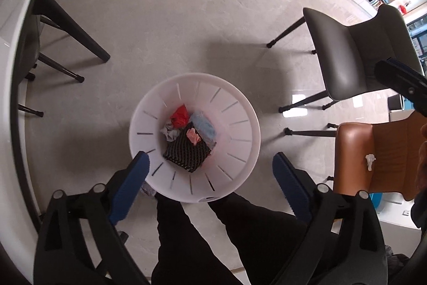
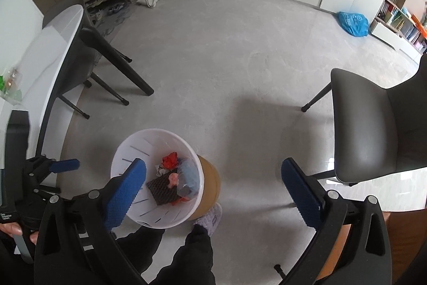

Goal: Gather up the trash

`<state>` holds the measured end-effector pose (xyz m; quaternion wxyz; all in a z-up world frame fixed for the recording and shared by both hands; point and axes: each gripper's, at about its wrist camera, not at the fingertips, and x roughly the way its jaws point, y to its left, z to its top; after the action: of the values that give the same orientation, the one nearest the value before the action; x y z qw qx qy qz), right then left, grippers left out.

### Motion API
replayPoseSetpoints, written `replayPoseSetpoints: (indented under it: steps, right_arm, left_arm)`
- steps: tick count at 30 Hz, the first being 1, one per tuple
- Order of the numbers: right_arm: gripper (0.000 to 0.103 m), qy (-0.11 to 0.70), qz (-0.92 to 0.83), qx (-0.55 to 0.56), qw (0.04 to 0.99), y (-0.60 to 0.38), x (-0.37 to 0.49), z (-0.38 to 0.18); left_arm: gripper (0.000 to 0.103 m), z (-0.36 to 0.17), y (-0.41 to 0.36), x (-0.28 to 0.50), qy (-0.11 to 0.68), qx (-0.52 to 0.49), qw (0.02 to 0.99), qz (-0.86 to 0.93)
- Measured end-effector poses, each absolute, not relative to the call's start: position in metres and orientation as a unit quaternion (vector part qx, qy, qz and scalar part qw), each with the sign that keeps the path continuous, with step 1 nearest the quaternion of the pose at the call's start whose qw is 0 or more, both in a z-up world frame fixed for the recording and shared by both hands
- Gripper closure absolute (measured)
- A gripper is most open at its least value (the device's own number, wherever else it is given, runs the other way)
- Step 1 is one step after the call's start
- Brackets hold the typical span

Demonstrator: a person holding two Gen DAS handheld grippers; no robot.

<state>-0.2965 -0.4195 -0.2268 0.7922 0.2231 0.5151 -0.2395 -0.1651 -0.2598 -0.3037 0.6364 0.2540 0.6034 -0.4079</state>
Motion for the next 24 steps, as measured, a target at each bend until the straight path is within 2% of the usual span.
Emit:
replayPoseSetpoints:
  steps: [6,12,18,24]
  right_arm:
    - [0.003,0.513,-0.235,0.214,0.798,-0.42,-0.283,-0.22]
    - [0.003,0.498,-0.215,0.211,0.813,-0.412,-0.252,-0.19]
    - [0.003,0.478,-0.163,0.15,0.85,-0.371,-0.191,-0.143]
    - [0.002,0.445,-0.062,0.094,0.888,-0.298,-0.126,-0.092]
  left_arm:
    - [0.012,-0.274,-0.253,-0.153,0.572,0.232,0.682,-0.392]
    - [0.011,-0.202,-0.234,-0.127,0.518,0.178,0.754,-0.363]
    - [0.008,-0.12,-0.178,-0.089,0.463,0.12,0.828,-0.293]
    - [0.008,-0.065,-0.098,-0.067,0.425,0.065,0.884,-0.186]
